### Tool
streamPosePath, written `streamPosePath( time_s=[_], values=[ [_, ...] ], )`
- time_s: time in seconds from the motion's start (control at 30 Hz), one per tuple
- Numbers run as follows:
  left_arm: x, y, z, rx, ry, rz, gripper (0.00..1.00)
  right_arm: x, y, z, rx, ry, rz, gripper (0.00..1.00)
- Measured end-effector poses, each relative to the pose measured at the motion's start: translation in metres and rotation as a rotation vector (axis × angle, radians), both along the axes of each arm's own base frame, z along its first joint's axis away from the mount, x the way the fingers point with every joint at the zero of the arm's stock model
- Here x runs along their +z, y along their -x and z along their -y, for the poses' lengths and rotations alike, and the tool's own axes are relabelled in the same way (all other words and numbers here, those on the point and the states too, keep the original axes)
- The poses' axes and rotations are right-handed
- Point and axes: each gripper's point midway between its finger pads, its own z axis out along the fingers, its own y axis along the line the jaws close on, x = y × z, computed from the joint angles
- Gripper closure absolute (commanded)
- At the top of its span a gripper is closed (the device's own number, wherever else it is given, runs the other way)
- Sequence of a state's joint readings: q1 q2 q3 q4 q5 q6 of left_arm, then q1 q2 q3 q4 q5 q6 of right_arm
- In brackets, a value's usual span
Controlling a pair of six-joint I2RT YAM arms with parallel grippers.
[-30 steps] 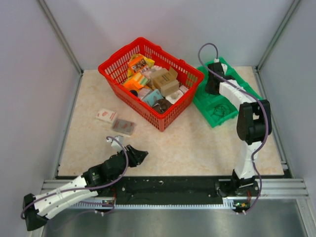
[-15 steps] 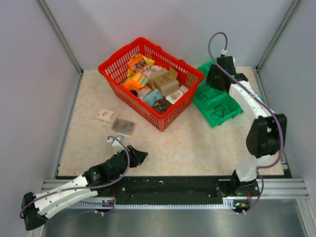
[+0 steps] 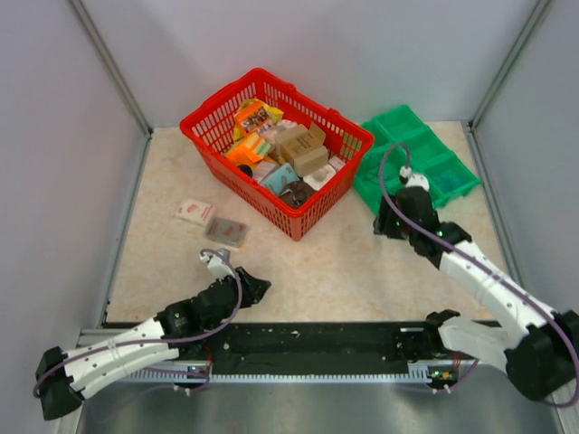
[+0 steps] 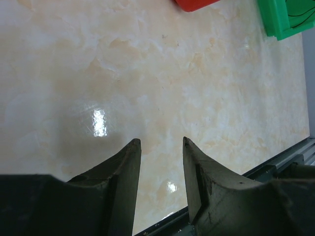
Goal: Untangle the cables
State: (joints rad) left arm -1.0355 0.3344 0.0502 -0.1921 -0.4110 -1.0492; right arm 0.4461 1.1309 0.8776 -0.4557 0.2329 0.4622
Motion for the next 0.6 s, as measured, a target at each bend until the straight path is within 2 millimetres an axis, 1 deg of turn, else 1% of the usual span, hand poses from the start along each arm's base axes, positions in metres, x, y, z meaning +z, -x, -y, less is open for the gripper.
streamPosePath(
  time_s=[0.1, 0.13, 0.2, 0.27, 0.3, 0.33, 0.37, 0.4, 0.43, 0.47, 0.5, 0.57, 0.6],
  values=[
    [-0.001, 0.000, 0.000, 0.002, -0.005, -0.003, 0.55, -0.028, 0.040, 0.011, 0.014, -0.033, -0.024, 0.45],
    [-0.002, 0.000, 0.000, 0.001, -0.007, -0.004, 0.55, -0.034, 0.050, 0.012, 0.019, -0.050, -0.025, 0.45],
    [-0.003, 0.000, 0.000, -0.003, -0.012, -0.005, 0.54, -0.038, 0.065, 0.013, 0.040, -0.087, -0.010, 0.44],
    [-0.002, 0.001, 0.001, -0.011, -0.015, 0.000, 0.53, -0.029, 0.071, 0.010, 0.065, -0.120, 0.027, 0.43],
    [-0.002, 0.001, 0.001, -0.018, -0.020, 0.006, 0.53, -0.020, 0.071, 0.008, 0.080, -0.140, 0.060, 0.42],
    [-0.001, 0.001, 0.001, -0.027, -0.022, 0.013, 0.53, -0.009, 0.072, 0.006, 0.094, -0.156, 0.096, 0.38],
    [0.002, 0.002, 0.002, -0.038, -0.025, 0.024, 0.52, 0.002, 0.073, 0.005, 0.110, -0.168, 0.129, 0.35],
    [0.007, 0.002, 0.002, -0.047, -0.024, 0.038, 0.52, 0.014, 0.074, 0.005, 0.122, -0.179, 0.167, 0.34],
    [0.018, 0.001, 0.004, -0.059, -0.015, 0.064, 0.52, 0.027, 0.074, 0.005, 0.131, -0.187, 0.206, 0.34],
    [0.033, 0.000, 0.005, -0.071, -0.003, 0.098, 0.52, 0.047, 0.076, 0.006, 0.145, -0.200, 0.267, 0.34],
    [0.055, -0.002, 0.007, -0.081, 0.018, 0.144, 0.51, 0.062, 0.078, 0.007, 0.153, -0.210, 0.315, 0.34],
    [0.112, -0.004, 0.008, -0.094, 0.083, 0.261, 0.50, 0.097, 0.086, 0.013, 0.166, -0.231, 0.434, 0.32],
    [0.144, -0.004, 0.006, -0.097, 0.119, 0.327, 0.50, 0.113, 0.092, 0.017, 0.168, -0.239, 0.489, 0.24]
  ],
)
